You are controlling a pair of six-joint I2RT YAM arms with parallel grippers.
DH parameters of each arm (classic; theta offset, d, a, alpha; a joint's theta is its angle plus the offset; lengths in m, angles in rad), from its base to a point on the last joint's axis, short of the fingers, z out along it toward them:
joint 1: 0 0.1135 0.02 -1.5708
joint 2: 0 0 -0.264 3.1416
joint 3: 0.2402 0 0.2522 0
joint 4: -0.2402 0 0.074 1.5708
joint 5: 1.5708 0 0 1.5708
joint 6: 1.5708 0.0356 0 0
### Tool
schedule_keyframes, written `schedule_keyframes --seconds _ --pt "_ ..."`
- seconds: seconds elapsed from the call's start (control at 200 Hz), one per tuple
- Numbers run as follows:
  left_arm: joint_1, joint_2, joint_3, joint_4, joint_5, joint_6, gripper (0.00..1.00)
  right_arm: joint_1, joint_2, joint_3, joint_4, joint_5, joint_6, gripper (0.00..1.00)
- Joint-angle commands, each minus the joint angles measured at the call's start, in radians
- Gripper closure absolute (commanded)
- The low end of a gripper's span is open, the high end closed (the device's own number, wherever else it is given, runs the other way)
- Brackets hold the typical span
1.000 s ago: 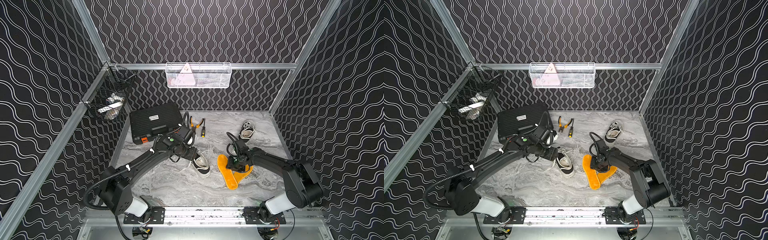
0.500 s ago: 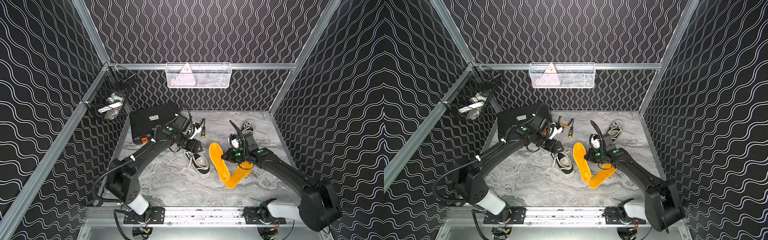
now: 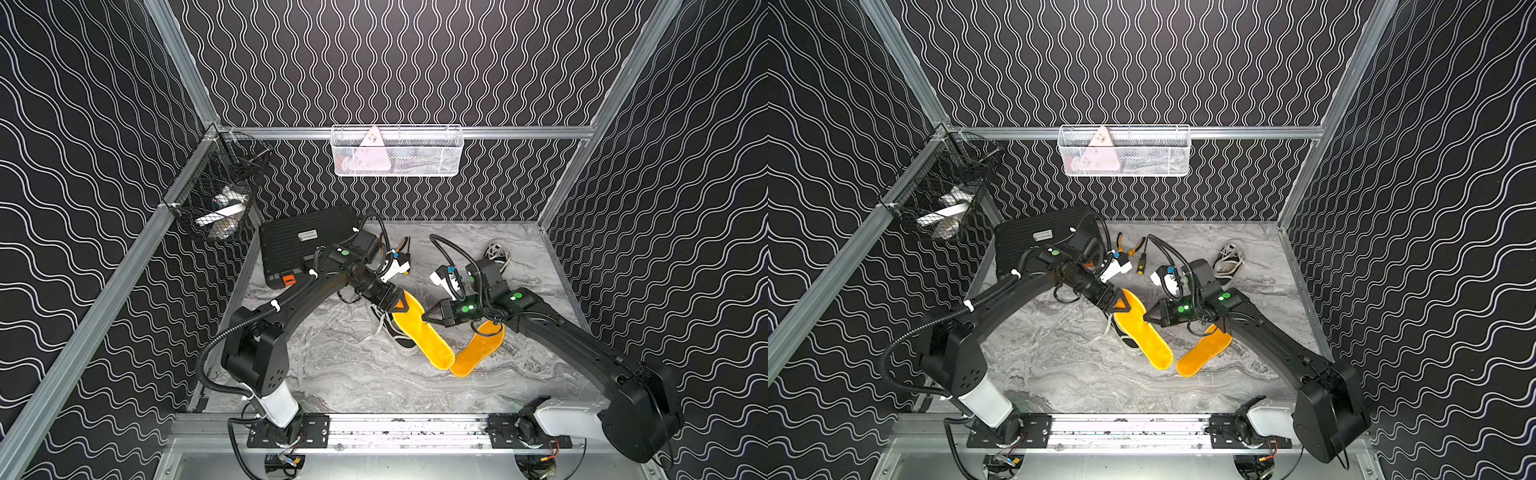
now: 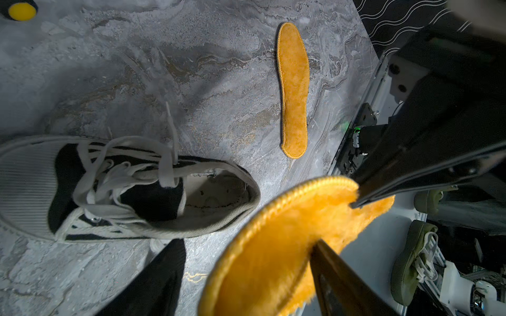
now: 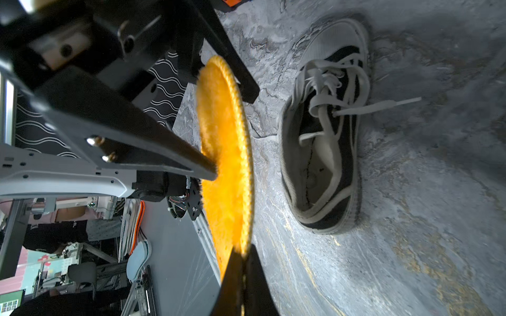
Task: Insert the insole into the shoe
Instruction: Pick up the insole from the center of the board.
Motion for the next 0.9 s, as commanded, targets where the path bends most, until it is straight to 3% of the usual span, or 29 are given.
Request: schedule_keyframes --seconds 0.0,0.085,0.265,0.45,0.705,0.896 --pt "0.016 0.014 -0.003 -0.018 0.059 0.055 0.24 0.028 0.017 0.011 -0.012 -0.018 -0.061 0.94" --pt "0.018 0.033 0.006 -0.04 0.087 0.081 0.32 0.048 0.047 0.026 -0.03 0.009 -0.073 0.94" --pt "0.017 0.023 -0.009 -0.077 0.15 0.117 0.68 0.054 0.072 0.039 -0.018 0.076 -0.07 0.93" --pt "0.023 0.016 0.023 -0.112 0.113 0.108 0.59 0.055 0.09 0.061 -0.036 0.121 -0.093 0.94" --pt "0.023 0.02 0.06 -0.149 0.115 0.119 0.71 0.053 0.06 0.033 0.004 0.19 -0.097 0.94" --pt "0.001 0.024 0.062 -0.16 0.122 0.116 0.72 0.053 0.038 0.007 0.058 0.198 -0.083 0.93"
